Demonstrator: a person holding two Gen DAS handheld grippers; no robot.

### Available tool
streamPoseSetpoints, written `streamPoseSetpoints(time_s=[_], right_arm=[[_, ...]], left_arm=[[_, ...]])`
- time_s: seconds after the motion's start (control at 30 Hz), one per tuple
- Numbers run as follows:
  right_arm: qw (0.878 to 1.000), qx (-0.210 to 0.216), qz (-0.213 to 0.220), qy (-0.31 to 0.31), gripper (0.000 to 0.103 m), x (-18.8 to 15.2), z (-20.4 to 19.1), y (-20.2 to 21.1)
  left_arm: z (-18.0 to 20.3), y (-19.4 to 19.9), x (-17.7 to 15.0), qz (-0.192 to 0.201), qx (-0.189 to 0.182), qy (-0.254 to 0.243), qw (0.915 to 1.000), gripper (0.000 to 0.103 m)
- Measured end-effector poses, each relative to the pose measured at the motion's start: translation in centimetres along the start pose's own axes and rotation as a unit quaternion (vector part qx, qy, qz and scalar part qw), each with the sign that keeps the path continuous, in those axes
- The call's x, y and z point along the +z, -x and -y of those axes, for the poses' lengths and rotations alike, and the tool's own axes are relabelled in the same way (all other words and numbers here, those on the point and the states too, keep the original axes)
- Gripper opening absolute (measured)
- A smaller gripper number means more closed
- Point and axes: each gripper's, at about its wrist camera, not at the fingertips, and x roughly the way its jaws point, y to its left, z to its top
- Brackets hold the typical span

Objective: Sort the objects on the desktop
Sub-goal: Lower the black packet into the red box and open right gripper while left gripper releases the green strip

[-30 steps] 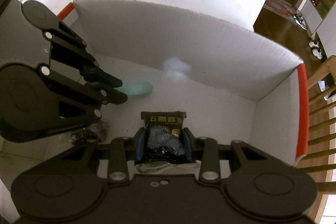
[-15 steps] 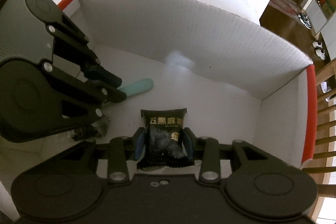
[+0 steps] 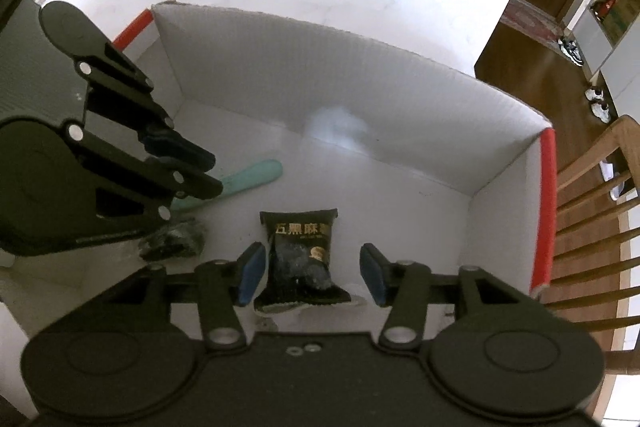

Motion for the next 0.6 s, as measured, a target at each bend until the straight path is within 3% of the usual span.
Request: streamPoseSetpoints(time_s=[0.1, 0.17, 0.6], right_arm=[[1.0, 0.005, 0.012, -0.002, 0.056, -0.5, 0.9, 0.9], [1.0, 0.007, 0.025, -0.003, 0.066, -1.1, 0.6, 1.7], [0.998, 0.018, 0.053, -0.001, 0.067, -3.1, 0.4, 4.6]], left_arm=[[-0.4, 0.7, -0.2, 0.007, 0.0, 0.003, 1.0, 0.01], [-0.4, 1.1, -0.6, 0.009, 0.0, 0.004, 1.0, 0.01], [-0.2, 4.3, -1.8, 0.036, 0.0, 0.007, 0.9993, 0.011]])
